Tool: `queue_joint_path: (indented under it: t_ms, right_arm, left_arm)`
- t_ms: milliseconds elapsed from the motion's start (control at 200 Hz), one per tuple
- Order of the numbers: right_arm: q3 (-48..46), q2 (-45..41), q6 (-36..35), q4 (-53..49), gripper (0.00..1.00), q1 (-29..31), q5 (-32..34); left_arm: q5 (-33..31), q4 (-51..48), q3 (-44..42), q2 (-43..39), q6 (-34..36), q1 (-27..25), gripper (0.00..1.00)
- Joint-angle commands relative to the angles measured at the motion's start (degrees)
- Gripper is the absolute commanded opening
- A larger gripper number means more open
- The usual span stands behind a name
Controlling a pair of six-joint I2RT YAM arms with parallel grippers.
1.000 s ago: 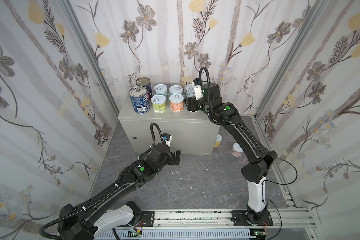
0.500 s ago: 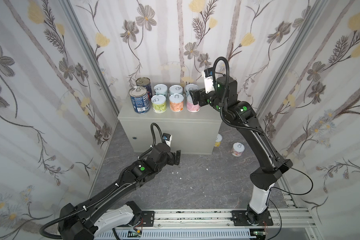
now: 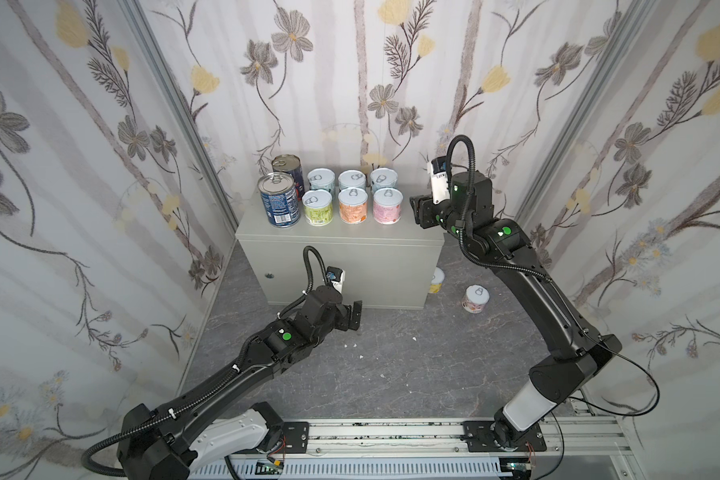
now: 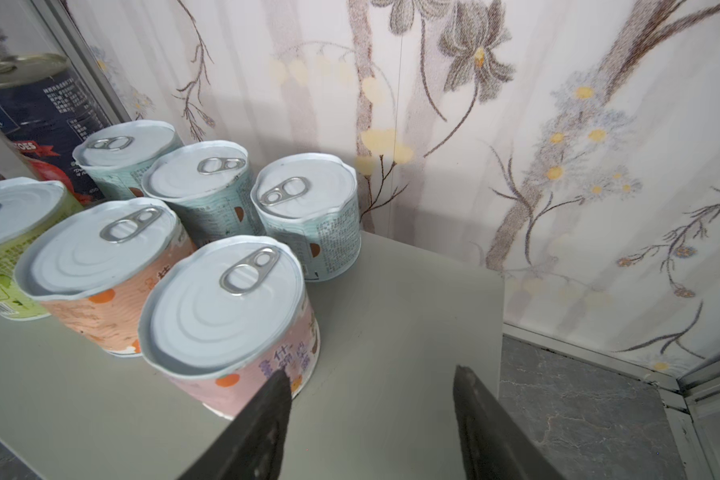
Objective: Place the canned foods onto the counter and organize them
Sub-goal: 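Lower the pink-labelled can beside the teal cans and open the right gripper, then withdraw the right gripper down toward the floor cans beside the cabinet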
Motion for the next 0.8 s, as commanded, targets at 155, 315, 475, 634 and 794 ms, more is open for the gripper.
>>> queue_joint_path:
  t_ms: [155, 315, 475, 634, 794]
  right_arm:
    - [1.1, 5.1, 1.6, 4.7, 0.64, -0.5, -2.0]
    - [2.4, 7.5, 2.2, 4.7, 0.64, -0.7, -3.5]
    - [2.7, 7.6, 2.2, 4.6, 0.65, -0.7, -3.1]
    - [2.6, 6.1, 2.3, 4.1, 0.68, -1.6, -2.9]
    - [0.7, 2.2, 2.3, 3.8, 0.74, -2.8, -2.0]
  left_arm:
    - [-0.4, 1.9, 0.3, 0.3, 0.2, 0.0, 1.00]
    - [-0.5, 1.9, 0.1, 0.1, 0.1, 0.0, 1.00]
    - [-0.6, 1.9, 0.2, 0.1, 0.4, 0.0, 1.00]
    - [-0.7, 1.9, 0.2, 0.2, 0.5, 0.0, 1.00]
    - [-0.6, 1.9, 0.1, 0.1, 0.3, 0.0, 1.00]
